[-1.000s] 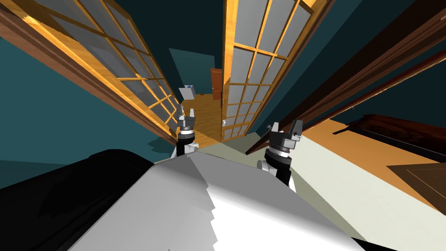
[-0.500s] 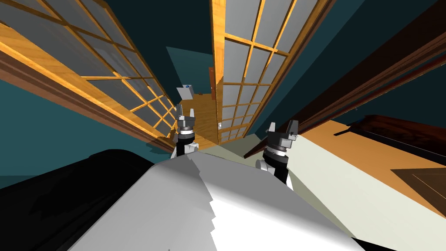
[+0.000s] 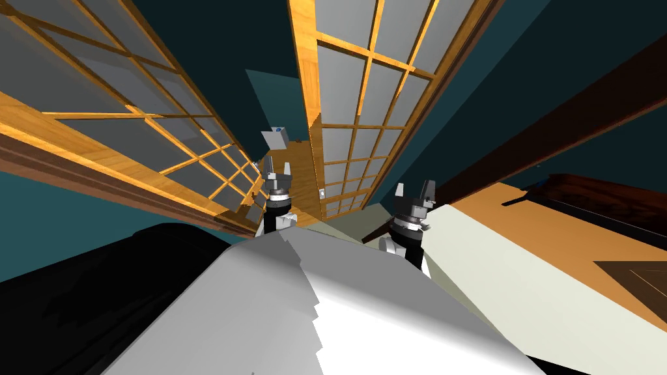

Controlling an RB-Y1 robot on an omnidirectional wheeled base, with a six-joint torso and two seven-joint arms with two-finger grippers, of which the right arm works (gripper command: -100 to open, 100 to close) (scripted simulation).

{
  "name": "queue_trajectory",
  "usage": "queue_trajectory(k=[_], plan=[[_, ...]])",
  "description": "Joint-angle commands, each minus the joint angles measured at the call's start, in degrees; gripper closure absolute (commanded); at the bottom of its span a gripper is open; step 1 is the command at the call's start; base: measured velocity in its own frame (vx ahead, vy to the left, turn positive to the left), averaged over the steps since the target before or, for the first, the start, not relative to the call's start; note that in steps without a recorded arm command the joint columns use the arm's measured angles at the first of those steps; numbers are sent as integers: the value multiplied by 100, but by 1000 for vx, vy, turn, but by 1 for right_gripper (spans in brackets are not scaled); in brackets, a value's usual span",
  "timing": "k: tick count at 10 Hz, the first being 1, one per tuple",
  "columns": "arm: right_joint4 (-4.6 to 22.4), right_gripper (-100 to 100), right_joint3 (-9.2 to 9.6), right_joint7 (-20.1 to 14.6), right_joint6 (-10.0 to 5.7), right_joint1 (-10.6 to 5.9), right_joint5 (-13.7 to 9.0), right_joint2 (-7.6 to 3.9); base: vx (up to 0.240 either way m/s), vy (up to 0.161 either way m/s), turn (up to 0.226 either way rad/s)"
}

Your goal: Push the door open

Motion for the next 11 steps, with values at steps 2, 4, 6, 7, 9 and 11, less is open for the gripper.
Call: queue_trajectory(k=[2, 4, 6, 7, 9, 11], plan=[[173, -100, 153, -171, -49, -64, -125, -77, 241, -92, 4], [382, -100, 316, -345, -107, -148, -258, -133, 195, -68, 16], [550, -100, 446, -485, -154, -215, -364, -178, 151, -57, 13], [634, -100, 512, -555, -177, -248, -417, -201, 128, -47, 15], [822, -100, 653, -711, -229, -322, -535, -243, 120, -47, 17], [1044, -100, 818, -894, -291, -409, -675, -289, 130, -12, 25]])
